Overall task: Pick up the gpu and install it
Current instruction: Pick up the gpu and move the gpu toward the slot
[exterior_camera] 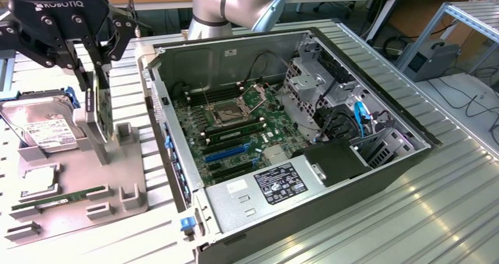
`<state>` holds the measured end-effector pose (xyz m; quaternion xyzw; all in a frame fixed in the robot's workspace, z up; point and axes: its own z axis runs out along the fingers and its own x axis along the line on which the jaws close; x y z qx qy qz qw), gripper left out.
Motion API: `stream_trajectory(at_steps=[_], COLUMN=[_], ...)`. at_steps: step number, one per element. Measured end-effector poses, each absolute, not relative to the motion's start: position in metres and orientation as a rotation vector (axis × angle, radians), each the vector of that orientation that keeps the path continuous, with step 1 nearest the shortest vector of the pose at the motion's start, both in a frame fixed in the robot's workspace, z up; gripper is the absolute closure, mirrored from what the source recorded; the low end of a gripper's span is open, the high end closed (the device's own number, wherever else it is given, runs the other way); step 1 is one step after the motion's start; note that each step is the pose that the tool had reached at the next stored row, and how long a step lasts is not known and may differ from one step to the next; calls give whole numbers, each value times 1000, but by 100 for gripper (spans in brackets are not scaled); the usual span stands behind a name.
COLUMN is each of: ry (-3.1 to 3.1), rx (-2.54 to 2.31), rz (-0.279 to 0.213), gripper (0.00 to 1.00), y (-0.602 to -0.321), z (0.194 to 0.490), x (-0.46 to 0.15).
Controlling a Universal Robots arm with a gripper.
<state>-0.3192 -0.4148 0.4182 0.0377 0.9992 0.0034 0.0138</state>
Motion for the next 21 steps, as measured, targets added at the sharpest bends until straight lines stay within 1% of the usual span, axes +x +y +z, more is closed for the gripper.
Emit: stream_trajectory(at_steps=[9,21], ry=[3112,3112], rx=[117,117], rz=[6,6], gripper=[73,73], y=[-415,-415], z=[425,426], x=[-319,-315])
